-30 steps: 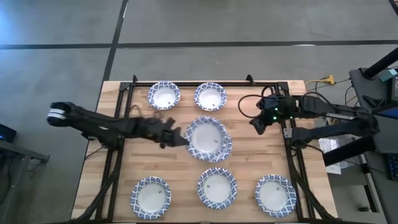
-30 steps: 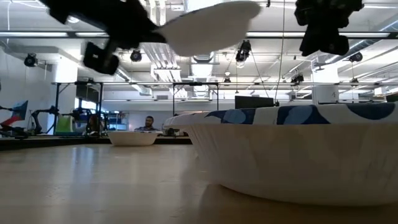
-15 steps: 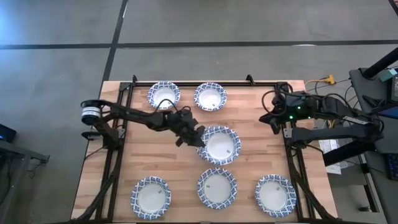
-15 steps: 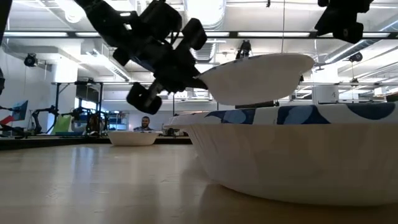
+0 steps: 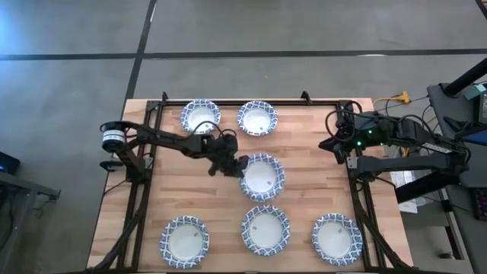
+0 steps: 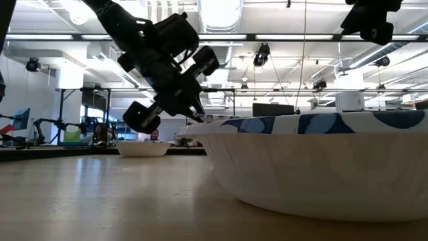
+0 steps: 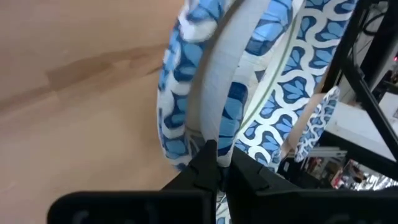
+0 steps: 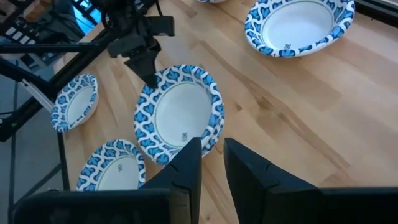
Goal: Nest bowls inside each other
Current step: Stack the white patterned bowl on top of the center white patterned bowl
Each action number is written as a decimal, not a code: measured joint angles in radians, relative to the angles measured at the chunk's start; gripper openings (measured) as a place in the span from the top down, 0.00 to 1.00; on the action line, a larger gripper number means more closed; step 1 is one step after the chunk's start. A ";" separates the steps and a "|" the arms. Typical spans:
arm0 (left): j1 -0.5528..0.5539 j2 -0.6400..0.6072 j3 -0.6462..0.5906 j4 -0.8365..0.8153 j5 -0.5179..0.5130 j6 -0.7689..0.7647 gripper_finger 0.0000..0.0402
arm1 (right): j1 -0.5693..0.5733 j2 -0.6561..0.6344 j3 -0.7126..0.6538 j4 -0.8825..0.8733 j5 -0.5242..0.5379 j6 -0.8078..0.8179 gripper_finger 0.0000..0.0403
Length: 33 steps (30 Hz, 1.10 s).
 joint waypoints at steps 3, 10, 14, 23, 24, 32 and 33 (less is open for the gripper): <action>0.007 0.000 0.000 0.001 -0.003 0.001 1.00 | 0.000 0.000 0.000 0.000 0.000 0.000 0.84; 0.010 0.000 0.000 0.003 0.000 0.031 0.94 | 0.000 0.000 0.000 0.000 0.000 -0.003 0.84; 0.010 -0.007 0.001 0.009 0.028 0.043 0.82 | 0.000 0.000 -0.002 0.000 0.000 -0.003 0.84; 0.016 -0.115 0.001 0.003 0.023 0.063 0.53 | 0.000 0.000 -0.009 0.000 0.000 -0.002 0.84; 0.016 -0.130 0.001 -0.003 0.019 0.063 0.51 | 0.000 0.002 -0.009 0.000 0.000 -0.002 0.84; 0.016 -0.200 -0.001 -0.105 -0.062 0.107 0.47 | 0.000 0.003 -0.009 0.001 0.000 -0.002 0.84; 0.016 -0.201 -0.001 -0.103 -0.068 0.112 0.47 | 0.000 0.003 -0.009 0.001 0.000 -0.002 0.84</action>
